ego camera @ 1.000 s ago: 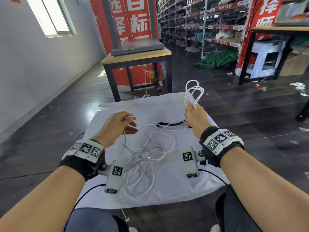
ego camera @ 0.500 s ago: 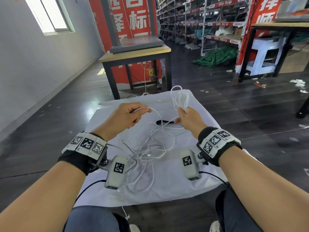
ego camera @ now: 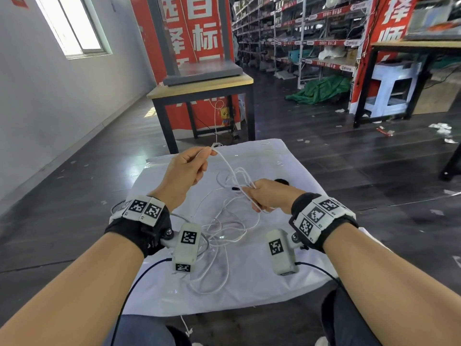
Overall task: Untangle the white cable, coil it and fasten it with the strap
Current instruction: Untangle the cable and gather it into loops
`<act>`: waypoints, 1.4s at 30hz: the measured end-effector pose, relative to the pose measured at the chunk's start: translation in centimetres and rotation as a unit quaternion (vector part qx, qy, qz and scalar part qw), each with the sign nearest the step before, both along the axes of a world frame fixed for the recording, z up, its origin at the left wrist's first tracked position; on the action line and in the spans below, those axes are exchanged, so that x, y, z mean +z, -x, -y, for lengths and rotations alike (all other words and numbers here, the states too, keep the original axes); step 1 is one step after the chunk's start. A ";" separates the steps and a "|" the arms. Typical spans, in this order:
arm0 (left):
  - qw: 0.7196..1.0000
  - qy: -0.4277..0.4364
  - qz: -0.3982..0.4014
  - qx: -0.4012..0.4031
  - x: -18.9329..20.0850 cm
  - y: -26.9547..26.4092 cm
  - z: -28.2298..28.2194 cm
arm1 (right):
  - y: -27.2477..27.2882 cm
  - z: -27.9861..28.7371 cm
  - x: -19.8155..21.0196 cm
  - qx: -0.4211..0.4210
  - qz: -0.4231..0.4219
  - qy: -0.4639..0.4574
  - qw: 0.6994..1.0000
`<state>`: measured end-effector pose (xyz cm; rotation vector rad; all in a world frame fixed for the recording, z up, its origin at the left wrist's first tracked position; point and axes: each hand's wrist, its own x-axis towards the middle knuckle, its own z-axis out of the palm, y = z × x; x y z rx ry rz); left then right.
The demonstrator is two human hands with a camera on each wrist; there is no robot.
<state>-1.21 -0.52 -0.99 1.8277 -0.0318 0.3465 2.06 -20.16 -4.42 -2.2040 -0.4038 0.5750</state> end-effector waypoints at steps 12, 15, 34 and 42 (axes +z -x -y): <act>0.995 0.007 -0.078 0.062 -2.3 -1.1 0.2 | 0.7 -0.4 -0.2 0.017 -0.163 -0.167 0.972; 0.986 0.083 -0.136 0.057 -2.8 -1.4 0.1 | 0.9 -0.4 0.0 0.029 -0.164 -0.172 0.971; 0.953 0.195 -0.219 -0.071 -1.0 -0.1 -0.6 | 0.6 -0.5 -0.5 -0.052 -0.040 -0.207 0.976; 0.954 0.201 -0.217 -0.049 -0.8 0.0 -0.2 | 1.1 -0.2 -0.6 -0.028 -0.009 -0.232 0.972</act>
